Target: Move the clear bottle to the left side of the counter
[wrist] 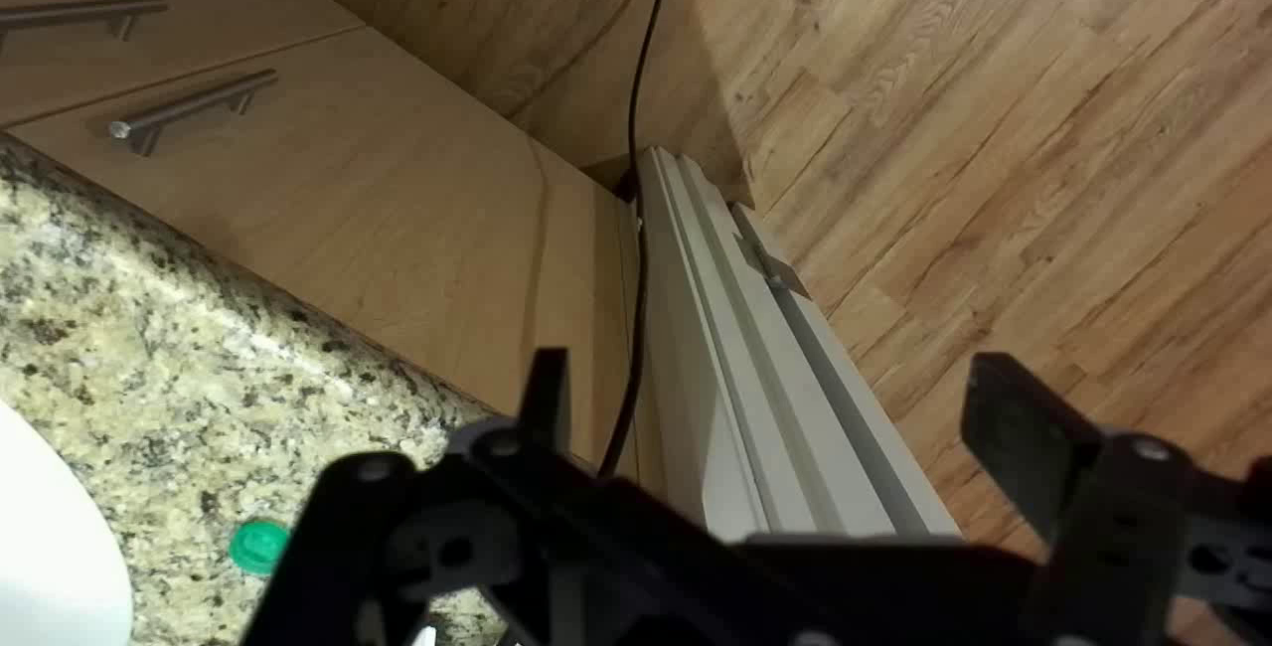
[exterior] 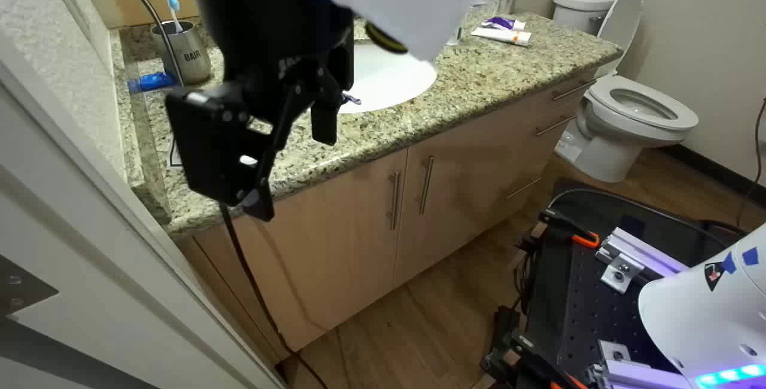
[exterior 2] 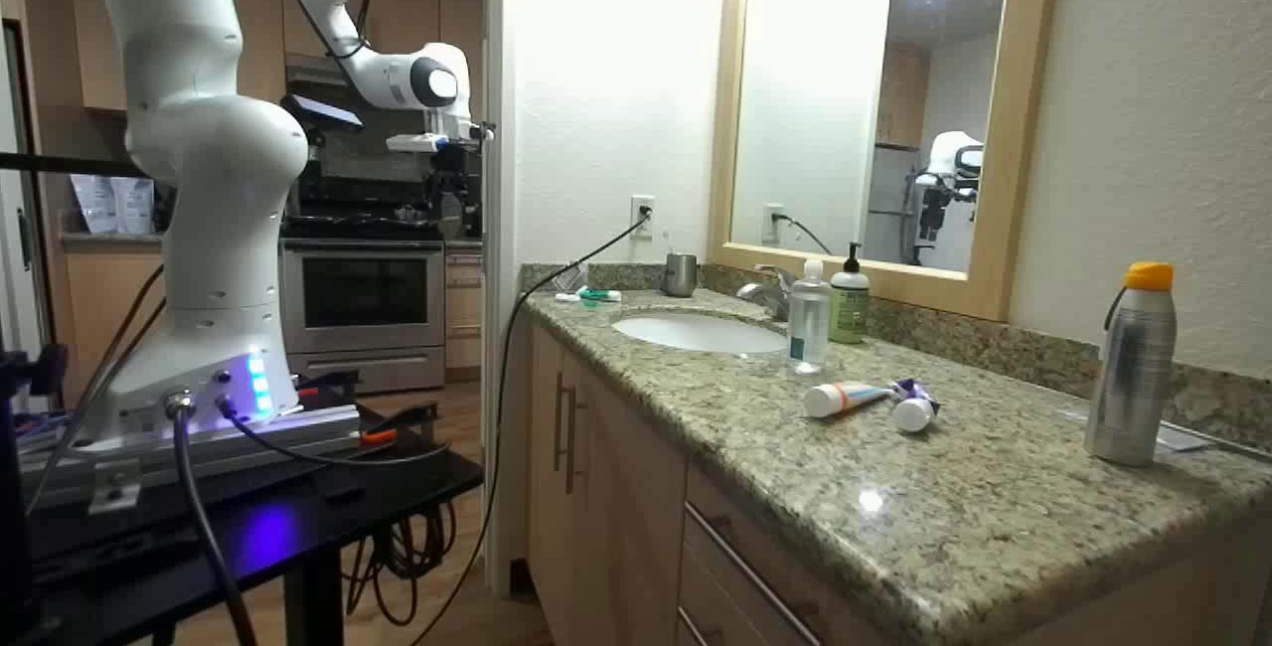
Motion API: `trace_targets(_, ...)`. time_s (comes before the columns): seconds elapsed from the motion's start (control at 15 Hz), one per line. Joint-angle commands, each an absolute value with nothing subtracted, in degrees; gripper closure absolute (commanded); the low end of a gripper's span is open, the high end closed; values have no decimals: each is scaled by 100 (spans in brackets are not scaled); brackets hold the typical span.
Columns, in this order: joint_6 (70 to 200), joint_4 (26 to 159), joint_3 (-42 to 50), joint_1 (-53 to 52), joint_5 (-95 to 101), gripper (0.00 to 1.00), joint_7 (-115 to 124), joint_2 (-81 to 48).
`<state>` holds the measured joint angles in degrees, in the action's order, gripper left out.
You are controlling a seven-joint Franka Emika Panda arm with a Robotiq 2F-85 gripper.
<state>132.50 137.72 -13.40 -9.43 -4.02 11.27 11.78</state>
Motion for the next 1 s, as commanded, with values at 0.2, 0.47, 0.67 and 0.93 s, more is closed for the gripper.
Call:
trace_targets(0.2,13102,13285,-761,-717,-973,0,941,1386)
trace_targets(0.47,13163,13042,-11,-248,-1341,0,958,1667)
trace_targets(0.67,13235,13020,569,274,-1372,0,1006,1821)
trace_targets(0.93,13153,12827,1390,972,-1509,0,946,1848)
